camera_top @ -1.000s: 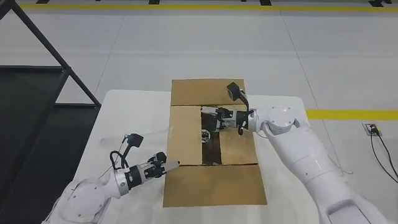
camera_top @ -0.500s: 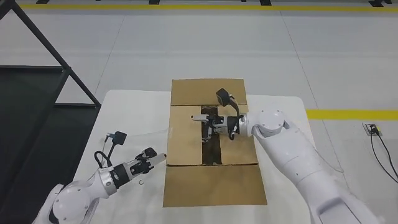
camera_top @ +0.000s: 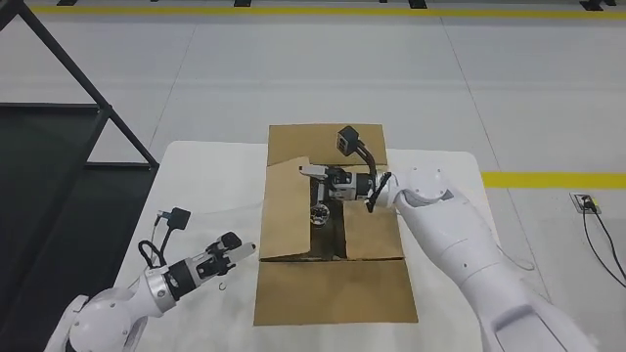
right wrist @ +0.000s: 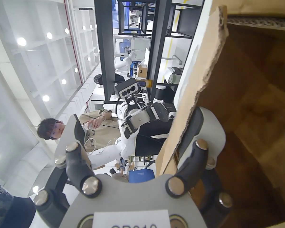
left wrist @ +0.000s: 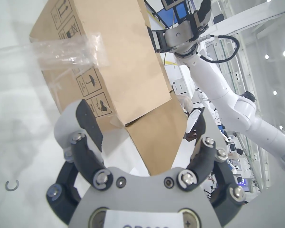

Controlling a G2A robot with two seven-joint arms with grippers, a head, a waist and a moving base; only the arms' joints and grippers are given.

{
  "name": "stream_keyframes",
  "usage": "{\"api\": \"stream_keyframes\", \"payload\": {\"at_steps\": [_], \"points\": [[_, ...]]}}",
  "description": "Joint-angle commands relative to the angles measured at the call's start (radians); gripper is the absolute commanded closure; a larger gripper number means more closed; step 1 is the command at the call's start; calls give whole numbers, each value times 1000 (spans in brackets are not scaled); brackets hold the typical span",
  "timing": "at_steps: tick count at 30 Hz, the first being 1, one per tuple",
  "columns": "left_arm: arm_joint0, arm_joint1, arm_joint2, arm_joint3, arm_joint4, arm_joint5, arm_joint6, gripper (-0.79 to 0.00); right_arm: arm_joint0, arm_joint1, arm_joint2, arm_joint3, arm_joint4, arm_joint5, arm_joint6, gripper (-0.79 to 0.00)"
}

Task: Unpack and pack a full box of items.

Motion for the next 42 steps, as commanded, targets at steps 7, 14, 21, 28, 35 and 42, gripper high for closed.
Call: {"api": "stream_keyframes", "payload": {"at_steps": [7,14,21,28,35,42], "points": [[47,6,-55,-35,14,2,41,-785,-3,-22,4,-52,48,-16,-28,-785],[94,12,-147,-9,-49,-1,80,-785,-7,-55,-28,-84,35,-37,-126,-785],[124,13,-195,18,-129,11,110,-785,-2,-86,-65,-86,30,-16,-158,-785],[124,13,-195,18,-129,11,110,-785,-2,-86,-65,-86,30,-16,-158,-785],[123,11,-185,7,-124,28,125,-785,-45,-87,-64,-131,21,0,-213,-785],[108,13,-195,8,-118,64,142,-785,-67,-114,-80,-150,32,-18,-274,-785]]}}
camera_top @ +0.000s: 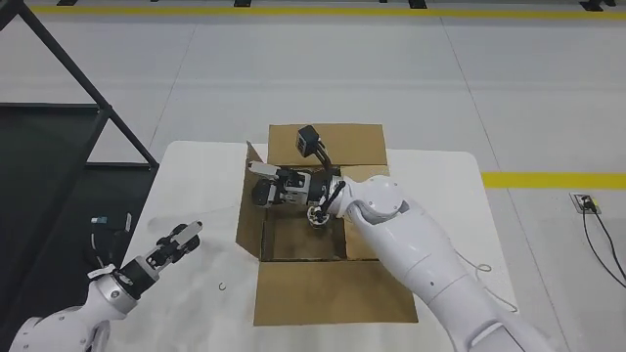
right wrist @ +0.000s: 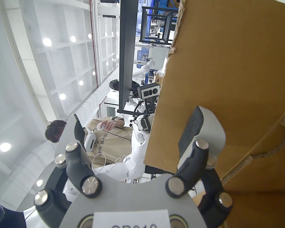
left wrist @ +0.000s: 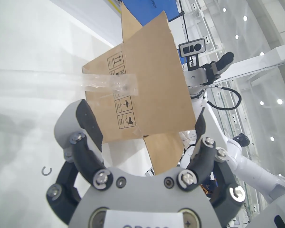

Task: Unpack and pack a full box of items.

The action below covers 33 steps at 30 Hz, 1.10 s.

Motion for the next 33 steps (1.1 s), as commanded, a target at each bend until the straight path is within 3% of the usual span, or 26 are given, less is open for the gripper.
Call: {"api": "stream_keyframes", "payload": {"at_steps": [1,14,21,33], "points": [[3,1,-11,5,-10,1,5,-785,1,-11,-6,11,12,-13,-12,-785],[55,4,-23,-53,9,-29,-38,-785,62,-105,-84,159,22,-28,1,-785],[32,6,7,-46,61,9,-50,-785,85,-142,-97,226,19,-52,15,-785],[-10,9,49,22,143,58,-39,-785,94,-144,-33,267,44,-172,71,-785]]}}
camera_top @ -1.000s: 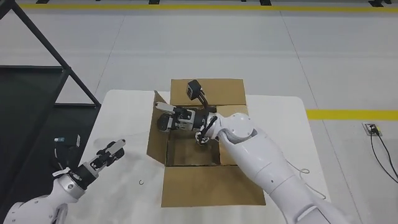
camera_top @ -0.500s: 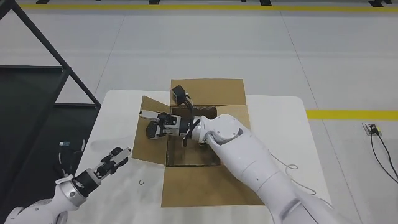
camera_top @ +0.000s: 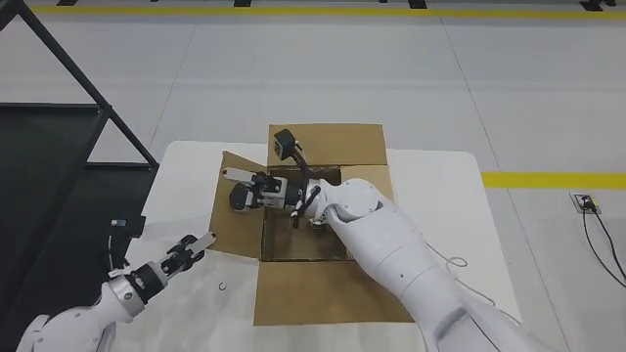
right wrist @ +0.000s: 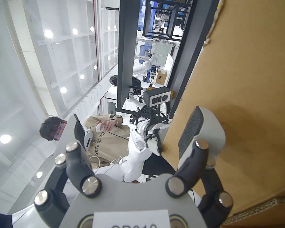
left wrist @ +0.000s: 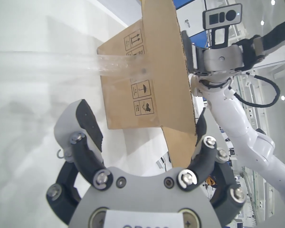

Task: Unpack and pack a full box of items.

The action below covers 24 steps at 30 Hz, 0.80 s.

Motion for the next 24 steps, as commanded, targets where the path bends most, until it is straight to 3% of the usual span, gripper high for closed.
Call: {"api": "stream_keyframes", "payload": {"at_steps": [1,12,24], "points": [[-2,0,8,8,19,6,12,-785,-4,6,17,-6,3,-23,14,-785],[1,2,11,49,75,62,40,-785,-55,69,131,-90,1,-85,76,-785],[-25,3,37,97,131,115,41,-785,-147,135,239,-237,-55,-26,80,-785]]}}
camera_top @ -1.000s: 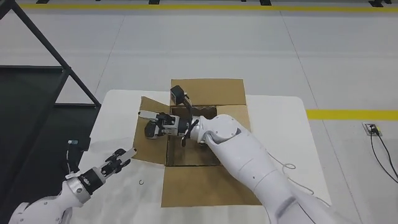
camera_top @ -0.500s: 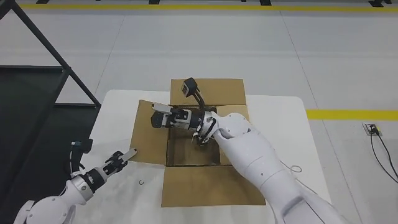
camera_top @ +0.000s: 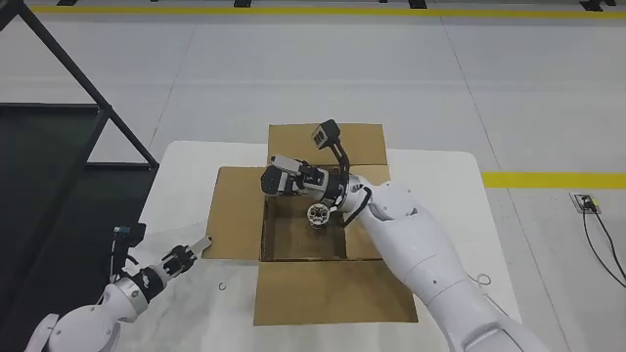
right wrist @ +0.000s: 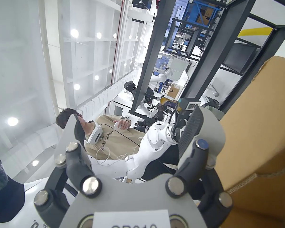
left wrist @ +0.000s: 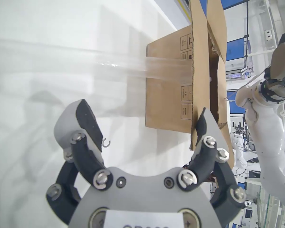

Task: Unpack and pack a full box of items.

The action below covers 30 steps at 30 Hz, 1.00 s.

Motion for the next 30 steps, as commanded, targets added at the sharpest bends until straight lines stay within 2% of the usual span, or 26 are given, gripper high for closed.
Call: {"api": "stream_keyframes", "payload": {"at_steps": [1,12,17,24,30], "points": [[-4,0,2,8,5,6,-2,-785,-16,9,14,-26,-10,14,0,-785],[-19,1,18,42,28,22,-2,-785,-73,35,55,-130,-58,72,-15,-785],[-24,1,21,45,24,19,2,-785,-64,34,28,-130,-121,141,-20,-785],[-17,1,13,31,9,6,4,-785,-30,-3,-79,-92,-211,199,-94,-785],[-6,2,6,23,0,-3,5,-785,25,-46,-163,-2,-273,241,-159,-785]]}}
